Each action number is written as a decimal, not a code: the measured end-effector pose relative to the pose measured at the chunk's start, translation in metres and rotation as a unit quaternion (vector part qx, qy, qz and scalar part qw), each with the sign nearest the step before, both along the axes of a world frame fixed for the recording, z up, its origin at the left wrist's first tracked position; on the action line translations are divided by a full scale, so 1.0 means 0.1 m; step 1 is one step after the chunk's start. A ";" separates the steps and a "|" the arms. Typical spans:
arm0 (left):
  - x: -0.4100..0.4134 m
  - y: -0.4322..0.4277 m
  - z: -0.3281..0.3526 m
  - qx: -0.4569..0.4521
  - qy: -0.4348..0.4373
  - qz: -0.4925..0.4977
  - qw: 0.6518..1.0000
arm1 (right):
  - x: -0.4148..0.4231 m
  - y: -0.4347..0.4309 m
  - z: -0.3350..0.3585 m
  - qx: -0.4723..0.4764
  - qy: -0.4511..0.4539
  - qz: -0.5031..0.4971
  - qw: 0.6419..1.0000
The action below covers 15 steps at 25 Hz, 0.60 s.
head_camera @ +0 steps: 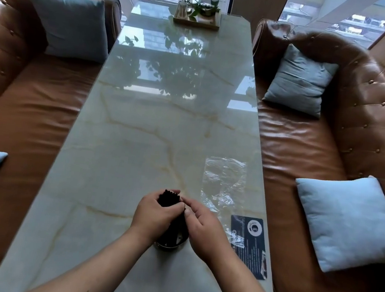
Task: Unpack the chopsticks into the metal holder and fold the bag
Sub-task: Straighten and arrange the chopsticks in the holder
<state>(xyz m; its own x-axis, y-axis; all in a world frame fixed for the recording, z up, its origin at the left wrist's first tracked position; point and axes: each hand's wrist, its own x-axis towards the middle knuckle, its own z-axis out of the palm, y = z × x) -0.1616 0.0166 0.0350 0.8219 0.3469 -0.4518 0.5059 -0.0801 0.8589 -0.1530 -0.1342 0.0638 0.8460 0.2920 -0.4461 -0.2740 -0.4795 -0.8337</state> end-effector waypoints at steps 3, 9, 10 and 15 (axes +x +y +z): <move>-0.04 -0.02 -0.04 -0.017 0.005 0.017 1.000 | 0.00 0.05 0.04 -0.050 -0.063 0.040 0.996; -0.18 -0.01 -0.10 0.012 -0.010 -0.027 1.000 | -0.11 0.12 0.00 -0.073 -0.061 0.059 0.994; -0.18 0.00 -0.10 0.015 -0.011 -0.035 0.999 | -0.12 0.11 -0.01 -0.073 -0.063 0.060 0.994; -0.08 0.13 0.11 0.085 -0.022 -0.128 0.988 | -0.03 -0.08 0.06 -0.118 -0.072 0.052 0.989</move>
